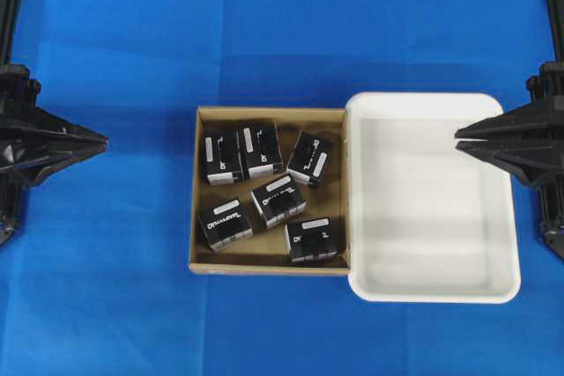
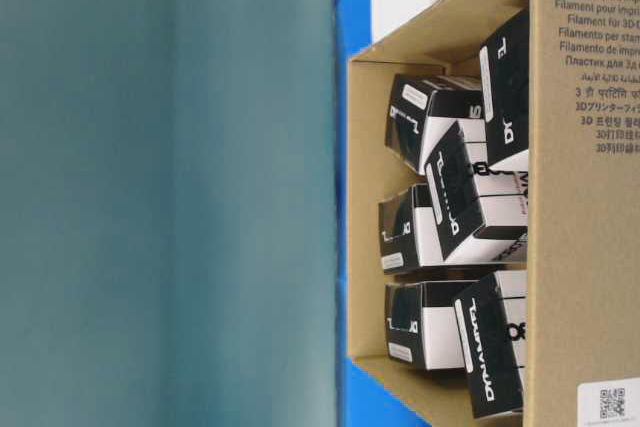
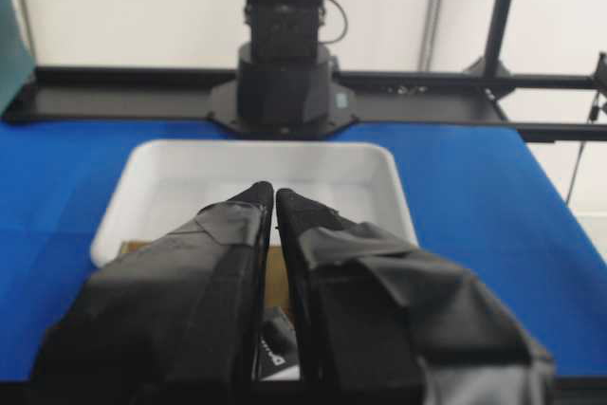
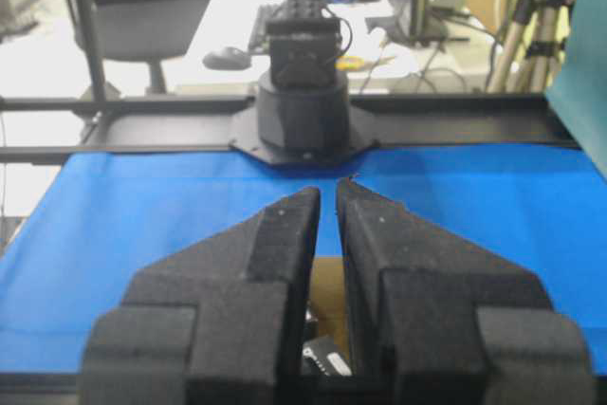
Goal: Pick a box that is randomly placed inside the cardboard box.
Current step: 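Swing the right arm over the cardboard box, gripper open above the boxes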
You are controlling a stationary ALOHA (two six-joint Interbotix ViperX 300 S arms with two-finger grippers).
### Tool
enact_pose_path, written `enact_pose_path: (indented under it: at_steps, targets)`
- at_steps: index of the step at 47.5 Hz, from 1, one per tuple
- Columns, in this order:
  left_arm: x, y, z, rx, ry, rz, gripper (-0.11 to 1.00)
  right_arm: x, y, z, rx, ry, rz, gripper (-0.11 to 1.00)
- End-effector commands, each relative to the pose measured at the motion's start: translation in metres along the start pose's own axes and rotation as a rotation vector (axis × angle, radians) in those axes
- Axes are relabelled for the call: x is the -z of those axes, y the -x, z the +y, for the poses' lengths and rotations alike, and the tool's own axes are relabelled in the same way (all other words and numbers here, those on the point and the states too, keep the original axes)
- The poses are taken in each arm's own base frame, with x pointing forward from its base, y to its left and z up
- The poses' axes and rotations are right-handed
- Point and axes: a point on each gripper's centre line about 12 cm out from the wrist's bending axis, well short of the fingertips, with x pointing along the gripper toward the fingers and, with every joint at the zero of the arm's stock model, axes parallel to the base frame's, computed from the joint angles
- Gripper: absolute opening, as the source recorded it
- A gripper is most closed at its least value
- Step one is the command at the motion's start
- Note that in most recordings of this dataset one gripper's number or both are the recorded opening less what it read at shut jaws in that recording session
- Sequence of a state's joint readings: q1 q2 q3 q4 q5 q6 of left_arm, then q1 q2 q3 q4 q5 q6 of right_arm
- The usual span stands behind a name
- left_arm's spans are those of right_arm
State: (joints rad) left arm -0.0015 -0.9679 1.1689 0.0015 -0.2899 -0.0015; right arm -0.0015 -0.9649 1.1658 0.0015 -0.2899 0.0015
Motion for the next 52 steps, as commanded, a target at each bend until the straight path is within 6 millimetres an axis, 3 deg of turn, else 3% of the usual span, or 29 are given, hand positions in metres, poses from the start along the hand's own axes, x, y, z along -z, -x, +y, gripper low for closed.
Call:
enact_pose_path:
  at_steps: [1,4,12,26,38,52]
  targets:
    - [-0.012,-0.005,-0.002,0.009,0.007,-0.012,0.14,-0.007,-0.006,-0.001,0.008,-0.027,-0.006,0.14]
    - [-0.015,-0.006,-0.002,0.009,0.012,0.006,0.13,-0.011,-0.011,-0.004,0.027,-0.075,0.019,0.15]
    - [-0.017,-0.009,-0.001,0.005,0.013,0.084,-0.04,-0.014,-0.033,-0.011,0.070,-0.175,0.210,0.01]
    - [-0.014,-0.009,-0.001,0.005,0.014,0.176,-0.06,-0.020,-0.080,-0.024,0.129,-0.251,0.584,0.00]
    - [-0.014,-0.008,-0.002,0.006,0.013,0.235,-0.06,-0.003,-0.144,-0.030,0.126,-0.240,0.973,0.00]
    - [-0.012,-0.008,-0.005,0.020,0.014,0.267,-0.06,0.016,-0.225,-0.040,-0.004,-0.028,1.186,0.01]
